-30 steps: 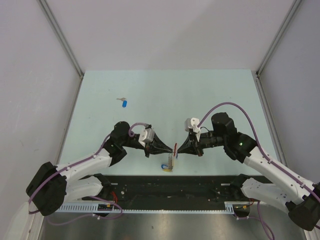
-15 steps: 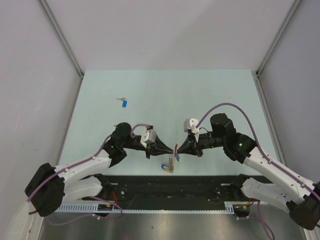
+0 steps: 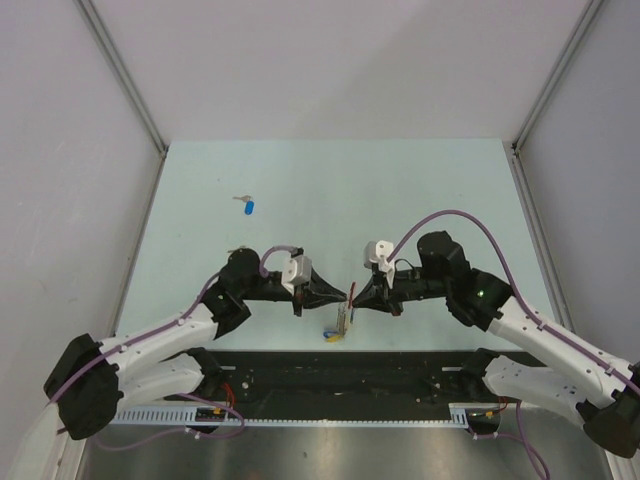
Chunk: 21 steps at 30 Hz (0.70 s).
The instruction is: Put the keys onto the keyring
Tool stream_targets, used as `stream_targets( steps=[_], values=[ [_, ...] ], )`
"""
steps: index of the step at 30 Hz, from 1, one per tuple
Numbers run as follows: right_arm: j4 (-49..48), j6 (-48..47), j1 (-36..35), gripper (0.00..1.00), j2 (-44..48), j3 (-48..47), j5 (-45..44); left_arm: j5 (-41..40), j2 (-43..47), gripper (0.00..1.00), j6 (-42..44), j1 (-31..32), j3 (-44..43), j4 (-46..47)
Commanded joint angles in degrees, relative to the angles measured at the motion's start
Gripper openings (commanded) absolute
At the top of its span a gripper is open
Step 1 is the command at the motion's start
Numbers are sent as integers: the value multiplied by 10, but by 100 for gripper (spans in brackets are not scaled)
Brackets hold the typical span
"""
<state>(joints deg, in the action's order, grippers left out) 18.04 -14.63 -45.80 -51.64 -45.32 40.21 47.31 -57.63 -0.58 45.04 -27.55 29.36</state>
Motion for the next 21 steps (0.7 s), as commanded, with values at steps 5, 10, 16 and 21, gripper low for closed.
stream_targets(
  steps=[5,10,16,21],
  values=[
    [-19,10,-6,0,16,-16,-46,-50,29,0,-19,6,1,32],
    [10,55,-3,0,1,-17,-149,-193,55,0,-16,5,18,-11],
    [82,104,17,0,-56,-31,-238,-332,124,1,-45,5,17,-119],
    [112,118,33,0,-122,-48,-278,-404,189,0,-69,5,-14,-248]
  ],
)
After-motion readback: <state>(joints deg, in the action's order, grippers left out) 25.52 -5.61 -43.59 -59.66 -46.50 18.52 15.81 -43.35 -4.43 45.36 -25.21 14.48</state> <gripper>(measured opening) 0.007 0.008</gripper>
